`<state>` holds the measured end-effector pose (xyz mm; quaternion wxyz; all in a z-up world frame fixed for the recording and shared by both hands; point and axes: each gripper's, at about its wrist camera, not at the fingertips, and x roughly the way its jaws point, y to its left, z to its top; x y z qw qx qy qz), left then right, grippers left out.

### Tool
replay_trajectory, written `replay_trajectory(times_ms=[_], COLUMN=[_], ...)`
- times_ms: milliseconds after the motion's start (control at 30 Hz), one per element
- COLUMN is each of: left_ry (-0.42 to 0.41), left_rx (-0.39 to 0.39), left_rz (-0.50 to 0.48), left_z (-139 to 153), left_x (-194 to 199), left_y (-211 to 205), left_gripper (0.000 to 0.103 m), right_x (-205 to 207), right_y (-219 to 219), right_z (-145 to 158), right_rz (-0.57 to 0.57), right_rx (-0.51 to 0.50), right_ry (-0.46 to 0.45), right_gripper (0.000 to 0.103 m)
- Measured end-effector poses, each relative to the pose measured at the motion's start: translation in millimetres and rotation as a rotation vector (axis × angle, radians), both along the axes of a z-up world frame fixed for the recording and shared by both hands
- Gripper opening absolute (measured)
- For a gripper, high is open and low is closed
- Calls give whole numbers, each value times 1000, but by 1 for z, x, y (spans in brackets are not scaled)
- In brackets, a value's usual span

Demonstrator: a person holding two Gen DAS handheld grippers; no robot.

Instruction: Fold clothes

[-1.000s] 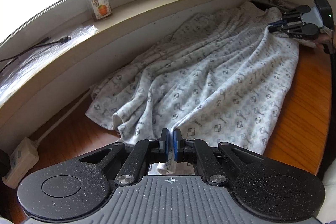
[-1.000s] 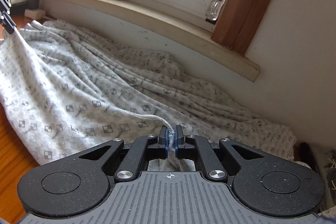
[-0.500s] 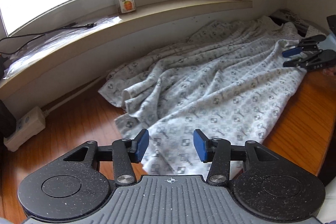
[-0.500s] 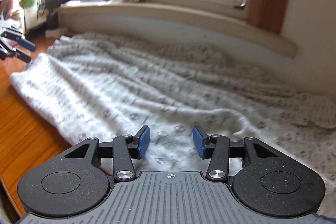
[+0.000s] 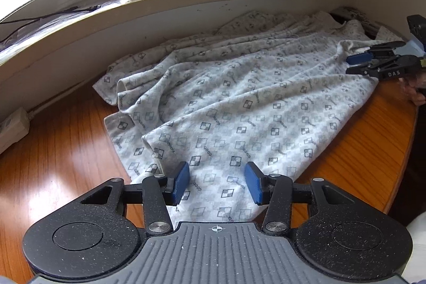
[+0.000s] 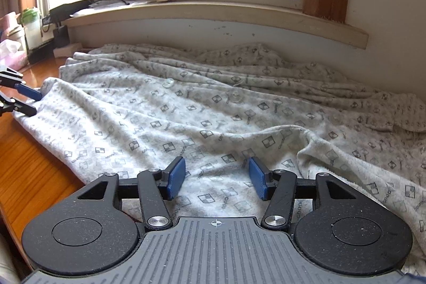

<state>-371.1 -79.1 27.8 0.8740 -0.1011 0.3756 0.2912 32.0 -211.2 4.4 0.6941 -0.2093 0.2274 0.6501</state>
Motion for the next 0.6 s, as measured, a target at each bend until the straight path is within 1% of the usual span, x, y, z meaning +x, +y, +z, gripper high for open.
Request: replay_trajectory(times_ms=[133, 200, 300, 400, 467, 533, 600], left_ry=[-6, -16, -26, -43, -69, -103, -134], left_rx=[-1, -6, -20, -15, -16, -32, -52], left_rz=[-17, -33, -30, 10, 45, 73, 86], left_z=[0, 1, 3, 8, 13, 17, 17], left_x=[-11, -20, -27, -32, -35, -38, -38], left_y=[-24, -28, -30, -19, -7, 6, 15], left_gripper=[51, 51, 51, 51, 51, 53, 55], right_x=[-11, -15, -18, -14, -11, -9, -5], right_y=[-19, -27, -37, -34, -31, -29, -26], right_z=[-2, -3, -3, -1, 0, 1, 1], right_rz=[-7, -5, 2, 13, 20, 28, 32], right_rx=[10, 15, 22, 25, 27, 29, 34], right_ry=[-12, -13, -11, -16, -20, -23, -21], right_gripper=[53, 53, 53, 54, 56, 59, 59])
